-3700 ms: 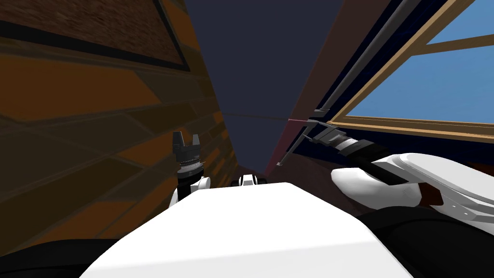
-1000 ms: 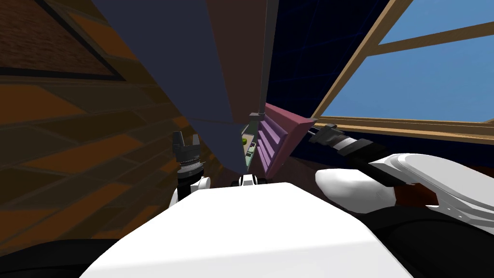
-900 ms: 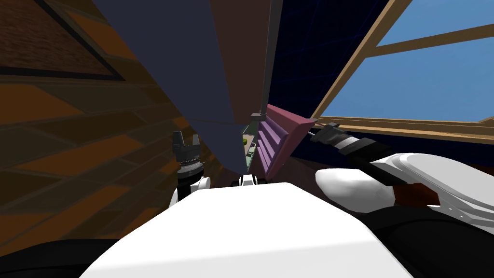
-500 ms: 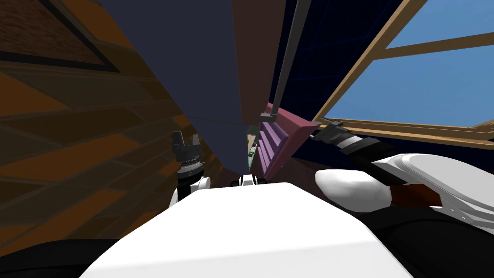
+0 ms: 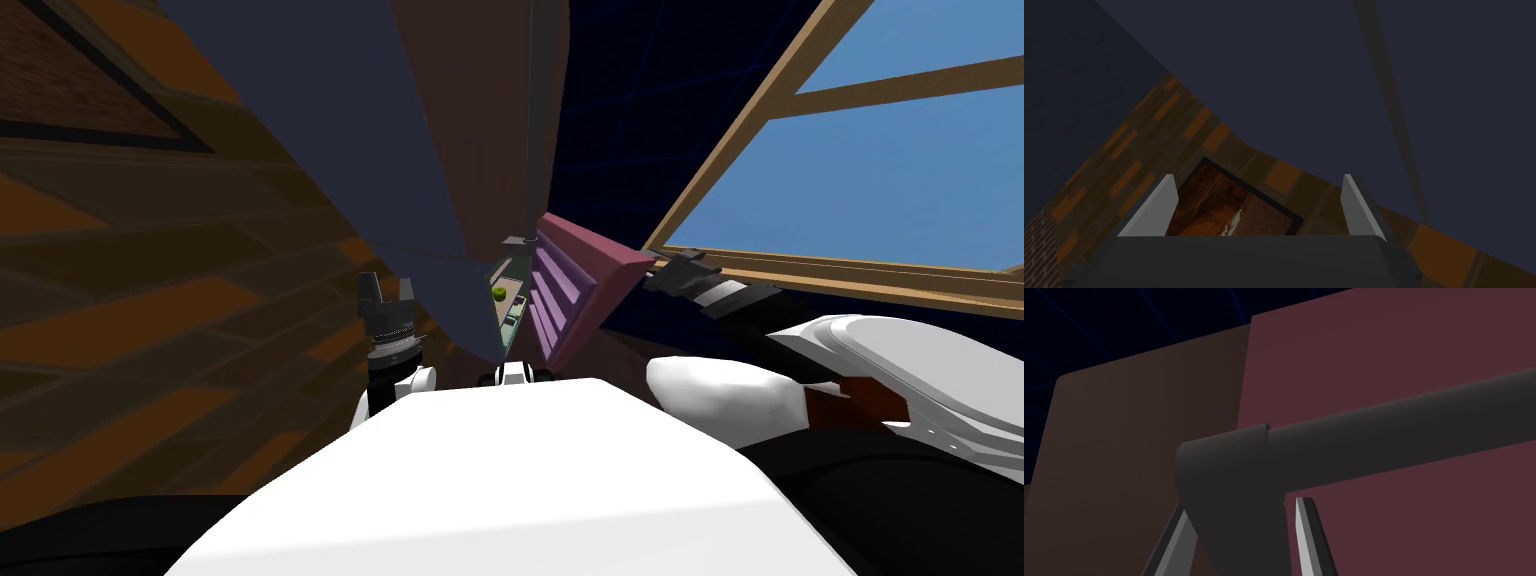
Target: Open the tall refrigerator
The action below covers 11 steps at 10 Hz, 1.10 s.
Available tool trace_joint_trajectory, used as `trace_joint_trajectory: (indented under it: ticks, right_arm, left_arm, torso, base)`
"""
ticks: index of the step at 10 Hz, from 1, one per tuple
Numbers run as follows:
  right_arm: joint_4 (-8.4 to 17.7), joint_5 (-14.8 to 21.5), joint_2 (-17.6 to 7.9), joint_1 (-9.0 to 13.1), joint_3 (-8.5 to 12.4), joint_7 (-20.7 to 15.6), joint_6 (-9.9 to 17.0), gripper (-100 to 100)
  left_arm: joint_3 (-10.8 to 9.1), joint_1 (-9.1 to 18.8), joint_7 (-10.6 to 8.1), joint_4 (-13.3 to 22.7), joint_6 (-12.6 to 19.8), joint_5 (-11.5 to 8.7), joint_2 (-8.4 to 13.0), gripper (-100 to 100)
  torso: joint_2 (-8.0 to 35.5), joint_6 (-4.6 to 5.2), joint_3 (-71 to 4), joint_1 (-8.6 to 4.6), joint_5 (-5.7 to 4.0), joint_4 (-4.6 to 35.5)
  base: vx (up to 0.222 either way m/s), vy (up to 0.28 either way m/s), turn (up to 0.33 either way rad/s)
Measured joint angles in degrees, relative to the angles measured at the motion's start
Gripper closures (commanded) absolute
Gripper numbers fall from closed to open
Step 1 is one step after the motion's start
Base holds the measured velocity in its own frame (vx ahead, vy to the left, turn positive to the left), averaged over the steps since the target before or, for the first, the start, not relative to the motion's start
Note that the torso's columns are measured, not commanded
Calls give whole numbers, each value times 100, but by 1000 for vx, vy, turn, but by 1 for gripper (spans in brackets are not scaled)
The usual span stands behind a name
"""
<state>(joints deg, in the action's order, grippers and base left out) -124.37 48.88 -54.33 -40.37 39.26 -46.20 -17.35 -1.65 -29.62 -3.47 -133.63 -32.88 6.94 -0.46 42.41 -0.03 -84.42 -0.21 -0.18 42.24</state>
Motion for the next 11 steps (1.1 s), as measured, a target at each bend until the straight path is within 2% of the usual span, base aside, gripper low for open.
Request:
trace_joint_trajectory:
  ticks: [2, 5, 7, 8, 9, 10, 11]
  right_arm:
    - [-132, -22, -93, 45, -25, 32, 17, 100]
    - [-138, -66, -126, 230, -134, -22, -160, 100]
    - [-182, -90, -158, 249, -77, -33, -209, 100]
    - [22, -101, -193, 344, 20, -166, -385, 100]
    - [228, -111, -251, 389, 104, -252, -581, 100]
    - [393, -116, -279, 399, 144, -266, -692, 100]
    - [645, -134, -315, 471, 142, -280, -776, 100]
  left_arm:
    - [1, 0, 0, 0, 0, 0, -1, 0]
    - [1, 0, 0, 0, 0, 0, -1, 0]
    - [3, 0, 0, 0, 0, 0, -3, 0]
    - [4, 2, 0, 0, 0, 1, -3, 0]
    - [4, 2, 0, 0, 0, 1, -3, 0]
    - [4, 0, 0, -1, 0, 1, -4, 0]
    - [4, -1, 0, -1, -1, 1, -4, 0]
  torso:
    - [7, 8, 12, 61, 6, -8]
    - [16, -7, 17, 73, 10, -8]
    - [25, 14, 19, 117, 26, 0]
    - [28, -23, 4, 106, 56, 26]
    - [13, -21, -8, 97, 66, 34]
    - [1, 11, -13, 82, 57, 29]
    - [-1, 21, -12, 57, 44, 26]
  base:
    - [19, -317, 85]
    - [21, -310, 124]
    - [-40, -126, 196]
    - [-118, -100, 372]
    - [-49, -46, 144]
    - [2, 9, -17]
    - [-72, -28, 272]
